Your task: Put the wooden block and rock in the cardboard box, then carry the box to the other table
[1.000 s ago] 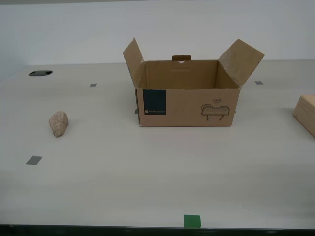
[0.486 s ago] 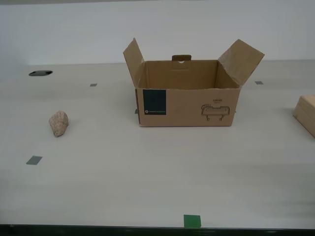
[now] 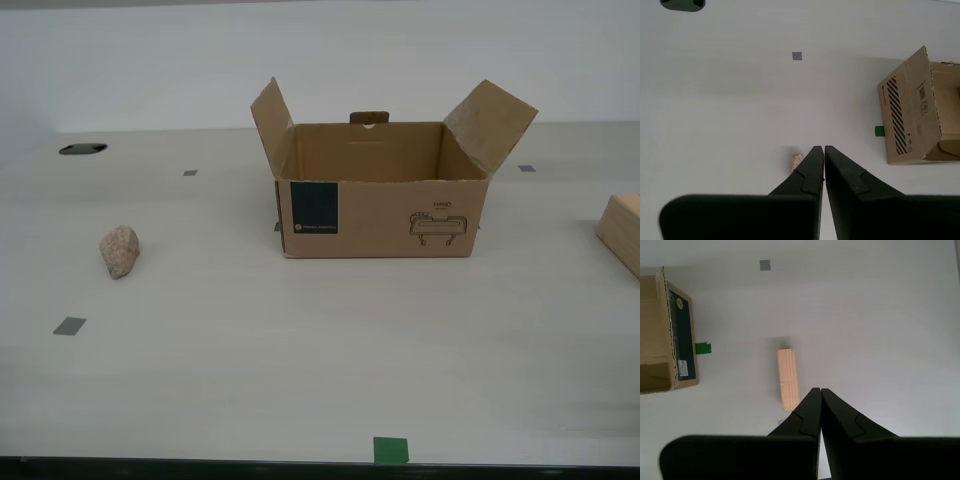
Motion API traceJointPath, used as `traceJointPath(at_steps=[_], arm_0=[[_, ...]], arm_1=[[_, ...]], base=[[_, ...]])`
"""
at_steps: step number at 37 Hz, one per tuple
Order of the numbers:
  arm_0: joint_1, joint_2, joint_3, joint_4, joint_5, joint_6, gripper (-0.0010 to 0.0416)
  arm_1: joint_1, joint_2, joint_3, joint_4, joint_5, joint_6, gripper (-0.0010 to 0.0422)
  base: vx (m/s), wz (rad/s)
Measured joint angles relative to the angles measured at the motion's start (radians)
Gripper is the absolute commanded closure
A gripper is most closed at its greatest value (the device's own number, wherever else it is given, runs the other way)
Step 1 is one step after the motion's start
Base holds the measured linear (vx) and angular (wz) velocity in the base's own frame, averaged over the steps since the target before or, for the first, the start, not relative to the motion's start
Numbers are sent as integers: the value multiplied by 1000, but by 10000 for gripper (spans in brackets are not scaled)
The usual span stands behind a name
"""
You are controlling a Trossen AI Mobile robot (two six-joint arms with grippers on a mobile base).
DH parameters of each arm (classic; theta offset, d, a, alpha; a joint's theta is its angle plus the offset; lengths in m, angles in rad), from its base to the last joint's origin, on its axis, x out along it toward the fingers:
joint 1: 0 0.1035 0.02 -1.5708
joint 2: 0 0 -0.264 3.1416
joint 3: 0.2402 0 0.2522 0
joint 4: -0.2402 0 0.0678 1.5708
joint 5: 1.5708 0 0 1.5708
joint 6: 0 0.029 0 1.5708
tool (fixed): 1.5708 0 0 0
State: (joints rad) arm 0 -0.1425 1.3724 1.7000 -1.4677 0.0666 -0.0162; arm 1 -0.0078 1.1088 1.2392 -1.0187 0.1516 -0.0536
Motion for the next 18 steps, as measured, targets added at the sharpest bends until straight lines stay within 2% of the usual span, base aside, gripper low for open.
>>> traceJointPath(at_steps=[4,6,18], arm_0=[[-41,24,0,31,-68,-13,406],[-51,38,1,41,-84,-15,406],[-55,150,0,44,-86,-29,406]], arm_1=[[0,0,0,0,0,5,412],[0,0,0,0,0,9,412],[0,0,0,-3,0,14,412]], base=[[0,0],[0,0],[0,0]])
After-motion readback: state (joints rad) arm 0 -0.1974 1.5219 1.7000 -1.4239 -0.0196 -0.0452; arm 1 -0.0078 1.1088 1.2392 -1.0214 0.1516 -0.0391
